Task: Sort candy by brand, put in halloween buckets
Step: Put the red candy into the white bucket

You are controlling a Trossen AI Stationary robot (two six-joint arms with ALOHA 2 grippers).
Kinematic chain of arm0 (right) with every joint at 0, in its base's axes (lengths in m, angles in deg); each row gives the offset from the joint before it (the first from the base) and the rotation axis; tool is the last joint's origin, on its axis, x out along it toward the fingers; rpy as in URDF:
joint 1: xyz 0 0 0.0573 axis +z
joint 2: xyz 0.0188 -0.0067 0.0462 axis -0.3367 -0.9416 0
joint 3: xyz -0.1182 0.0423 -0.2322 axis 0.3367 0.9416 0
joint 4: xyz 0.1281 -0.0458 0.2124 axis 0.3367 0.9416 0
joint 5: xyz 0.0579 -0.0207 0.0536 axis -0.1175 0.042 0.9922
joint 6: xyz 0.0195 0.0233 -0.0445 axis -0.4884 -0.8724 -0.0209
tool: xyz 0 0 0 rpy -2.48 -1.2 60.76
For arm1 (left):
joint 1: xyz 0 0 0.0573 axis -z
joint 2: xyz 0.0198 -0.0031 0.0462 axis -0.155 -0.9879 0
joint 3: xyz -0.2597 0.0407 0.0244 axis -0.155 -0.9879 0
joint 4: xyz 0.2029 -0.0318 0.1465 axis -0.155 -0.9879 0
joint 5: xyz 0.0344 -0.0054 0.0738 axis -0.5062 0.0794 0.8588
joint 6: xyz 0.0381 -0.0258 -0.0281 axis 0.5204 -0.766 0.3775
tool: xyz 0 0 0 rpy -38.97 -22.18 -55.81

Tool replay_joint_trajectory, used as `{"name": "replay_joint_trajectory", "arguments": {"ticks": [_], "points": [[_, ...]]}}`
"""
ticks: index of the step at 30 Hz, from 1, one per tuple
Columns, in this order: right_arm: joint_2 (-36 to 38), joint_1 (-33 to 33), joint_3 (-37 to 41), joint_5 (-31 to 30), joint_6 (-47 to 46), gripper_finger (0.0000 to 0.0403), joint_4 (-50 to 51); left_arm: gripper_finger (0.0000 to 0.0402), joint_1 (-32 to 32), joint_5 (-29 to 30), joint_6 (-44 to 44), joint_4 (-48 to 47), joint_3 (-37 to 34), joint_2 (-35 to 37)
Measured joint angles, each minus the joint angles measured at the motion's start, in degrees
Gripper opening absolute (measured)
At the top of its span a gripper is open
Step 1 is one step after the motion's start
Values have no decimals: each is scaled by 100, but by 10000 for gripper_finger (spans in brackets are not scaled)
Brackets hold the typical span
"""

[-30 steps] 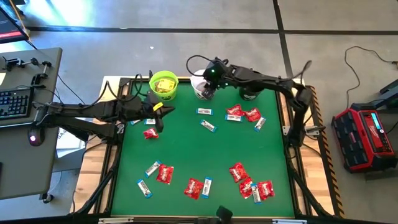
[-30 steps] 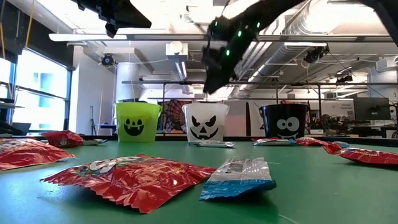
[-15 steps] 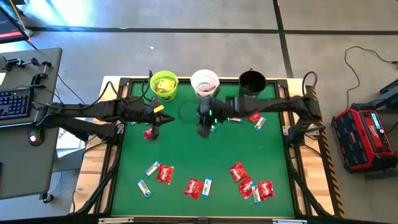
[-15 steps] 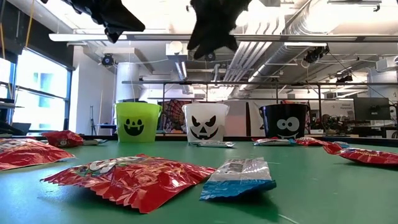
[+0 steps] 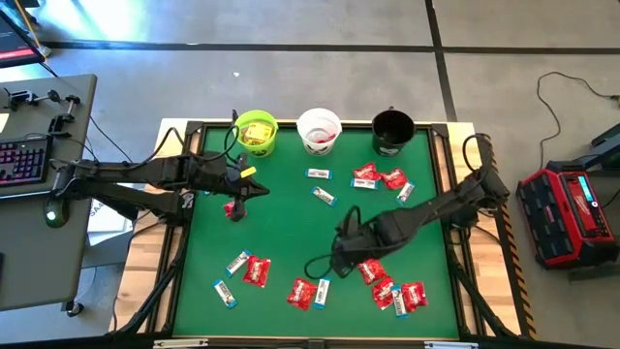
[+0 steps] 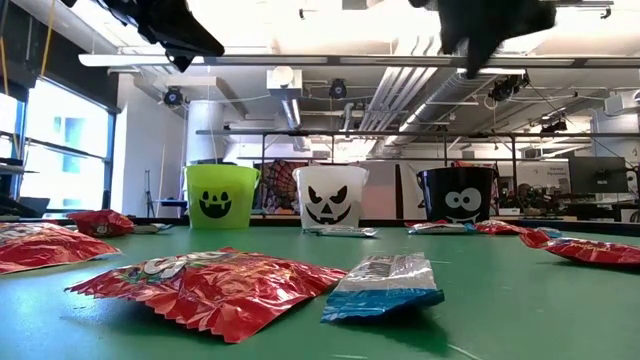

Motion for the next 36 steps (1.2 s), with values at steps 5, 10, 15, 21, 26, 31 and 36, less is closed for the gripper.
{"name": "replay_joint_trajectory", "arguments": {"ticks": [5, 10, 15, 21, 26, 31, 36], "points": [[-22, 118, 207, 211, -701, 209, 278, 0, 0, 0, 45, -4, 0, 0], [-34, 50, 866, 399, -754, 253, 35, 0, 0, 0, 0, -8, 0, 0], [-34, -65, 1535, 602, -616, 261, -605, 0, 0, 2, -1, -15, 0, 0], [-34, -99, 2074, 713, -623, 261, -1217, 0, 0, 4, -2, -211, -1, 0], [-34, -90, 2305, 708, -603, 261, -1470, 0, 0, 6, -1, -264, 0, 0], [-129, -90, 2312, 687, -373, 259, -1506, 0, 0, 9, 94, -264, 0, 0], [-408, -93, 2312, 810, -190, 246, -1674, 0, 0, 9, 104, -268, 0, 0]]}}
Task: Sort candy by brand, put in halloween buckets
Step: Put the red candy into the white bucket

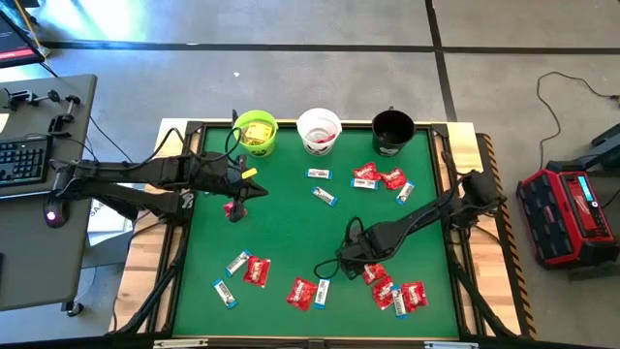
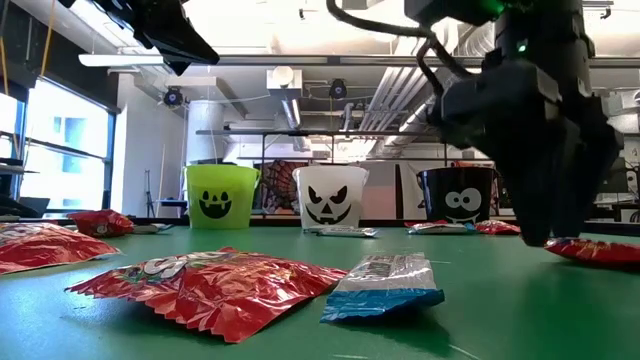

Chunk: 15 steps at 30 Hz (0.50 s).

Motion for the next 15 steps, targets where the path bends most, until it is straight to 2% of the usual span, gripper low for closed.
{"name": "replay_joint_trajectory", "arguments": {"ticks": [3, 6, 13, 15], "points": [[-60, 0, 0, 10, -6, 230, -46, 0, 0, 0, 0, -1, -2, 0], [-60, 0, 0, 10, 53, 193, -61, 0, 0, 0, 2, 1, -1, 0], [-60, -2, 0, 7, 306, 39, -63, 0, 0, 0, 2, 1, -1, 0], [-60, -2, 0, 12, 382, 11, -61, 0, 0, 0, 0, 1, 0, 0]]}}
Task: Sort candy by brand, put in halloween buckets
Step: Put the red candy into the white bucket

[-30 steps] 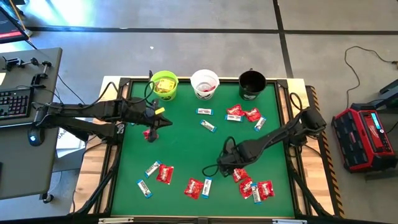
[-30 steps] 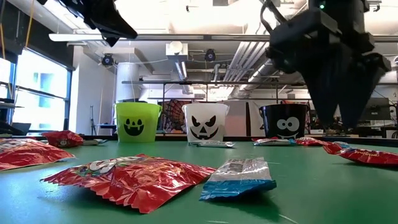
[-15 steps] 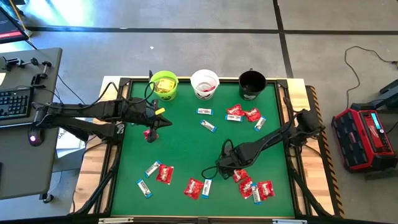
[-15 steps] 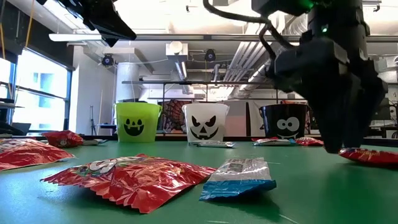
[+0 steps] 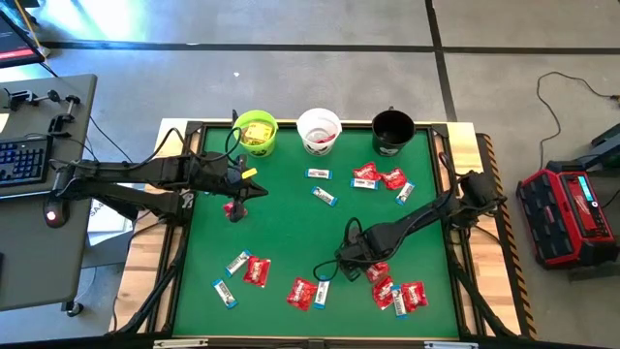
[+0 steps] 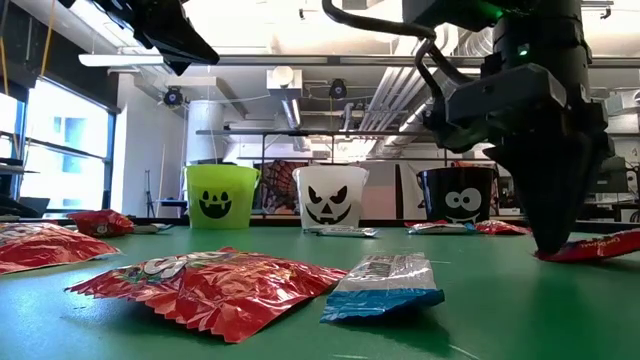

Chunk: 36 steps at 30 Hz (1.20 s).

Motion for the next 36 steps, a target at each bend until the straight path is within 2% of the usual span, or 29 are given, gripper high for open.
{"name": "replay_joint_trajectory", "arguments": {"ticks": [8, 15, 18, 23, 28, 31, 36], "points": [[-2, -37, -250, 96, 345, 3, 37, 0, 0, 4, 151, 0, 0, 0], [-2, -81, -772, 113, 1226, 12, 686, 0, 0, 2, 151, 0, 0, 0], [-2, -135, -951, 171, 2016, 43, 824, 0, 0, 2, 151, -8, 0, 0], [0, -235, -989, 544, 3321, 128, 823, 0, 0, 2, 151, -140, 0, 0], [0, -265, -873, 305, 4551, 195, 682, 0, 0, 0, 151, -297, 0, 0], [0, -318, -753, 366, 5050, 212, 304, 0, 0, 0, 151, -297, 0, 0], [0, -424, -479, 619, 5260, 213, -31, 0, 0, 0, 151, -299, -2, 0]]}}
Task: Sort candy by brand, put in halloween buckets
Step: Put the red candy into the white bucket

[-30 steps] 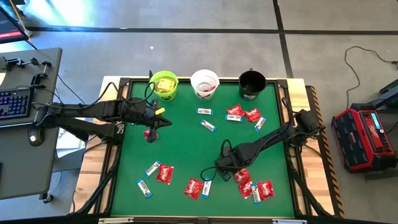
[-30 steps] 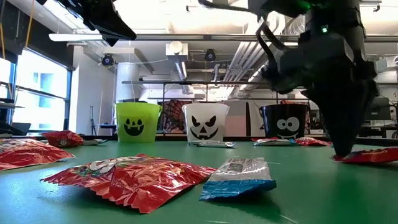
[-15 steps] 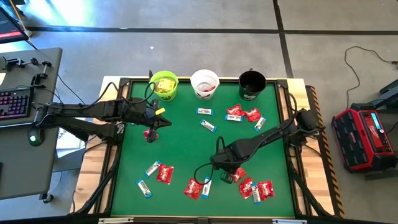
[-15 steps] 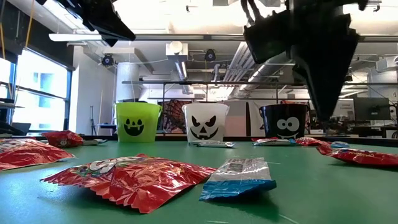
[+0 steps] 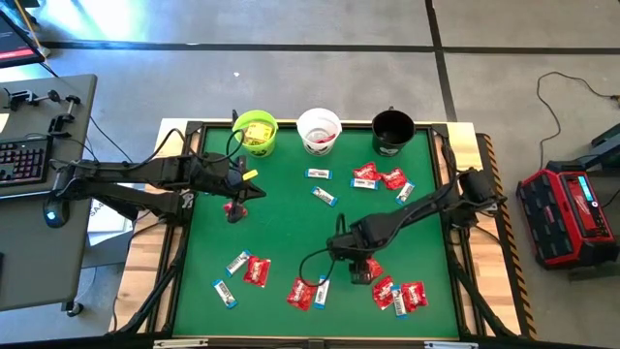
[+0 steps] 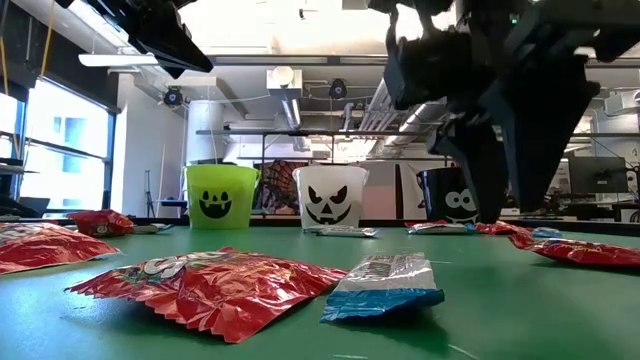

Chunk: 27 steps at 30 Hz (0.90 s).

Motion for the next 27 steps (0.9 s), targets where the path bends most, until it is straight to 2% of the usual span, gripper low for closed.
{"name": "replay_joint_trajectory", "arguments": {"ticks": [5, 11, 18, 23, 27], "points": [[0, -82, 96, 92, 347, 200, -20, 0, 1, 0, 0, 0, 2, 2], [0, -140, 318, 697, 696, 179, -175, 0, 2, 0, 0, -4, 2, 0], [0, -150, 529, 771, 907, 153, -240, 0, 0, 0, 0, -2, 0, 1], [2, -151, 722, 771, 956, 101, -447, 0, 0, 0, 0, -2, 2, 1], [5, -153, 754, 745, 838, 33, -450, 0, 0, 0, 1, -6, 1, 1]]}}
